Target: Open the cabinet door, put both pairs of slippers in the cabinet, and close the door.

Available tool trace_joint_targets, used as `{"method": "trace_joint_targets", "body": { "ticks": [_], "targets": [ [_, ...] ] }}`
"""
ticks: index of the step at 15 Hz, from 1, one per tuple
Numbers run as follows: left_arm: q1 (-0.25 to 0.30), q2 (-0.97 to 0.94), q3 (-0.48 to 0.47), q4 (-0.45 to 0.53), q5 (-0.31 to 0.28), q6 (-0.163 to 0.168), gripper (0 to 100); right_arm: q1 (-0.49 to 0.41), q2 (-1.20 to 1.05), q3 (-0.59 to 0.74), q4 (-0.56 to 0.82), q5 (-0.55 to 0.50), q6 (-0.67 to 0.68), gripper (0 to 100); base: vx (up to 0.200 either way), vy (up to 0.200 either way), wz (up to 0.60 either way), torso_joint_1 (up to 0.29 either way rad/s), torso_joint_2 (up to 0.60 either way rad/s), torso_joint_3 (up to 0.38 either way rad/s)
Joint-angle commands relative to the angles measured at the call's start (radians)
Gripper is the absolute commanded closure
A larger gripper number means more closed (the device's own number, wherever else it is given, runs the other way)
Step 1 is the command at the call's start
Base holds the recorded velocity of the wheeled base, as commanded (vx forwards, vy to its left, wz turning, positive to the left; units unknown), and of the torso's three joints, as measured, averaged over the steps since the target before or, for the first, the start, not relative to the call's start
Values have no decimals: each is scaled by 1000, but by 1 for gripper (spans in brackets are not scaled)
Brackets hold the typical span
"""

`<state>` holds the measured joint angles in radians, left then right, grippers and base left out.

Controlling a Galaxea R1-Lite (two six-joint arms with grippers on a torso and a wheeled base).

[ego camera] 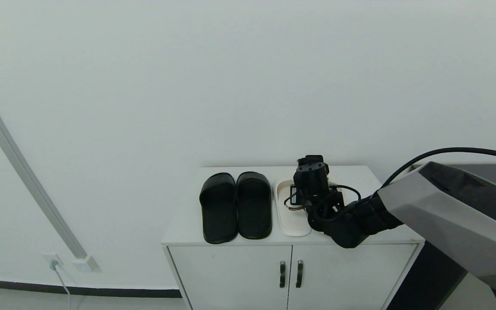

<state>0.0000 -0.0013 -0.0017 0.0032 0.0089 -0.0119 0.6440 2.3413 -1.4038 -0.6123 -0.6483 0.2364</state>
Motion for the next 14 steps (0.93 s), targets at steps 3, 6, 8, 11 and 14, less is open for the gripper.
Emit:
{"method": "trace_joint_targets", "body": {
  "ticks": [3,6,8,11,14],
  "targets": [
    [0,1,0,0,0,0,100,8,-45,42,-33,-2,-9,100,0,0,0,0,0,0],
    [0,1,0,0,0,0,100,39,-209,190,-73,16,-48,100,0,0,0,0,0,0],
    [0,1,0,0,0,1,100,82,-361,344,-109,90,-88,100,0,0,0,0,0,0],
    [2,1,0,0,0,3,100,155,-548,556,-184,185,-144,100,0,0,0,0,0,0],
    [0,1,0,0,0,3,100,198,-692,717,-207,322,-198,100,0,0,0,0,0,0]
  ]
}}
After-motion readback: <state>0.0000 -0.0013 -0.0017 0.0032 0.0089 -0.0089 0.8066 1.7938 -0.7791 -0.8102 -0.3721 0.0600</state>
